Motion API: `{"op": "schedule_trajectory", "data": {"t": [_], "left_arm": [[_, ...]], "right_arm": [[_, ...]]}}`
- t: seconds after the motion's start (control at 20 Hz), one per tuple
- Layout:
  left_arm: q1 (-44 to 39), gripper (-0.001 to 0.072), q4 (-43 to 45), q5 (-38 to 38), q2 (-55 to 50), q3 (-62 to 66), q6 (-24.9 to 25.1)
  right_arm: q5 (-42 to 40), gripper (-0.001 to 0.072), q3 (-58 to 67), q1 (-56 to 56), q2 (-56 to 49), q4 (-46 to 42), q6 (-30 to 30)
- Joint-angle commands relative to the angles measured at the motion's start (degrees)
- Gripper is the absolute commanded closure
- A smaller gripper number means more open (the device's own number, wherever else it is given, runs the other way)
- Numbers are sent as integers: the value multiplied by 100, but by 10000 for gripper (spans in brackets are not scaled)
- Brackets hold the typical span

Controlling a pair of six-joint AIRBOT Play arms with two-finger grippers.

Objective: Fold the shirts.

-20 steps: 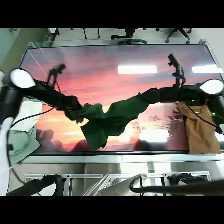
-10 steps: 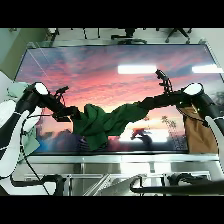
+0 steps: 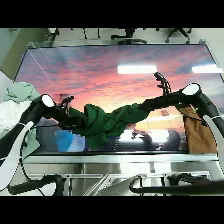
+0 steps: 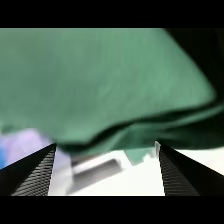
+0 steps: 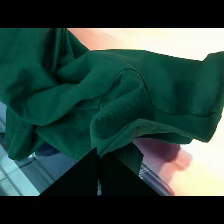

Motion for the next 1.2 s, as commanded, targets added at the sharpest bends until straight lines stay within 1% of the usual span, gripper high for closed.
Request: {"op": "schedule_trajectory", "data": {"t": [0.0,0.05,0.1,0.15,0.2,0.25,0.3,0.4,0.5,0.7,0.85,0.9,1.0,1.15], "left_arm": [[-188,6,-61,1394,103,-330,92],[-229,6,-85,1622,103,-326,81],[-229,6,-83,1698,103,-326,72],[-264,23,-79,1698,103,-326,72],[-313,229,-79,1665,103,-326,72],[-323,541,-74,1641,103,-326,98],[-323,691,-79,1639,103,-326,96],[-321,692,-81,1558,120,-278,94],[-267,692,-76,1132,245,-15,96],[-153,692,-48,378,1075,986,85],[70,692,-96,-188,1836,2068,-66],[151,693,-94,-326,2085,2415,-197],[302,693,-96,-431,2592,2938,-365],[503,693,-87,-511,3287,3648,-385]], "right_arm": [[7,692,-2,2,-4,-11,2],[7,691,-2,2,-4,-11,2],[7,691,-2,2,-4,-9,2],[7,692,-2,2,-4,-9,4],[4,692,-2,2,-4,-9,2],[2,692,-2,2,-7,-7,2],[2,691,-2,2,-9,-7,4],[11,692,-2,2,11,-7,9],[9,692,0,0,92,-7,9],[9,692,282,-284,570,149,7],[33,693,1143,-704,1126,345,7],[31,692,1449,-813,1307,463,4],[24,693,2087,-946,1661,647,2],[-48,692,2997,-949,2175,629,-13]]}}
